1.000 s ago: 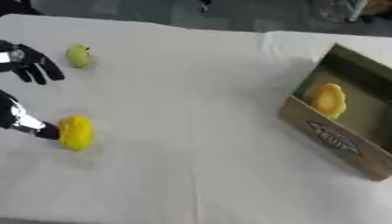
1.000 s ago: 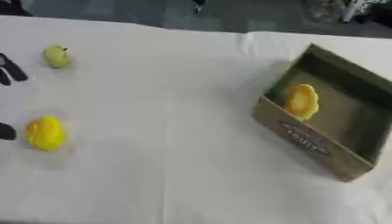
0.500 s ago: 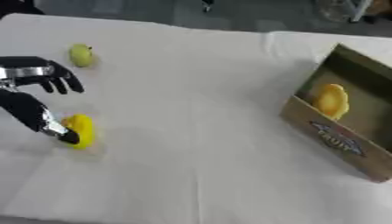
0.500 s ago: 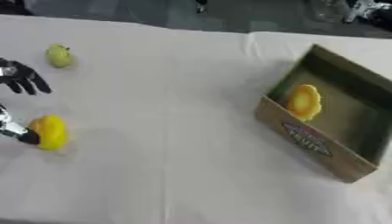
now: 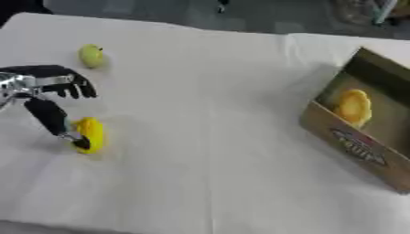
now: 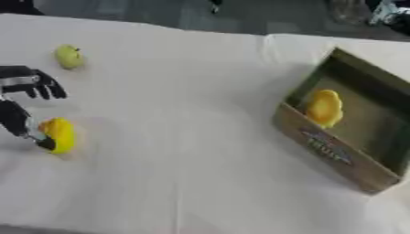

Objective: Pick up the objects with one hand, pass them to the other hand, and then place them into the box on the other side of the table.

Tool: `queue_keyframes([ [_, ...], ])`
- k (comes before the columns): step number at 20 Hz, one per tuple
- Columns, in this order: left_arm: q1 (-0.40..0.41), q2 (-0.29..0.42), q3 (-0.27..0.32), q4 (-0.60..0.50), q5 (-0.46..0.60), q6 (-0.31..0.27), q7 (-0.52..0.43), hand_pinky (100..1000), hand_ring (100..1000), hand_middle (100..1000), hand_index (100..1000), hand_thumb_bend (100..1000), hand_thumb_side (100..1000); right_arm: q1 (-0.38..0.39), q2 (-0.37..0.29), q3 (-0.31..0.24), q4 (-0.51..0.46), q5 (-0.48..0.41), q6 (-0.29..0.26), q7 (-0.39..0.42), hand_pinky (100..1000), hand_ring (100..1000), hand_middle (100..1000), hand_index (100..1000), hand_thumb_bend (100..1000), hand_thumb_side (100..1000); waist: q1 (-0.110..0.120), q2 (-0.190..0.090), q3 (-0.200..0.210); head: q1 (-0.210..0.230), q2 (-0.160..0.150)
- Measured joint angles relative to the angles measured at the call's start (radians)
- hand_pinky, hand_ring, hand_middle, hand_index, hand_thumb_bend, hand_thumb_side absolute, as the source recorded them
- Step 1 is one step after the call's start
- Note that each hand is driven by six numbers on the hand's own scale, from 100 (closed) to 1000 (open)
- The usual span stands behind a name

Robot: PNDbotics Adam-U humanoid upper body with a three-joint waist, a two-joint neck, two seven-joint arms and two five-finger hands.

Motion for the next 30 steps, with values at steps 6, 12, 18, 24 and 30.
queue_keyframes([
  [6,-0.015,-0.024,-0.013,0.046,-0.042,-0.021,-0.021,795,787,735,795,777,203,0.0,0.005,0.0,0.001,-0.005,0.006,-0.003,861,809,737,829,432,291,0.0,0.0,0.001,0.004,0.0],
  [12,-0.016,-0.026,-0.02,0.064,-0.07,-0.033,-0.095,790,785,731,732,676,300,0.0,0.005,0.0,0.001,-0.008,0.008,-0.005,863,809,743,829,427,293,0.0,0.0,0.001,0.014,0.0],
  [18,-0.015,-0.026,-0.024,0.064,-0.071,-0.047,-0.159,768,762,711,681,582,293,0.008,0.005,0.0,0.001,-0.015,0.009,-0.006,865,808,742,828,421,297,0.0,0.0,0.0,0.014,0.0],
  [24,-0.007,-0.023,-0.024,0.022,-0.056,-0.042,-0.173,751,742,687,621,376,218,0.009,0.005,0.0,0.001,-0.019,0.011,-0.009,866,808,742,828,416,298,0.0,0.0,0.0,0.009,0.0],
  [30,0.004,-0.002,-0.008,-0.045,-0.032,-0.025,-0.18,742,728,676,603,331,194,0.009,0.005,0.0,0.001,-0.025,0.01,-0.011,866,807,741,828,413,298,0.0,0.0,0.0,0.008,0.0],
])
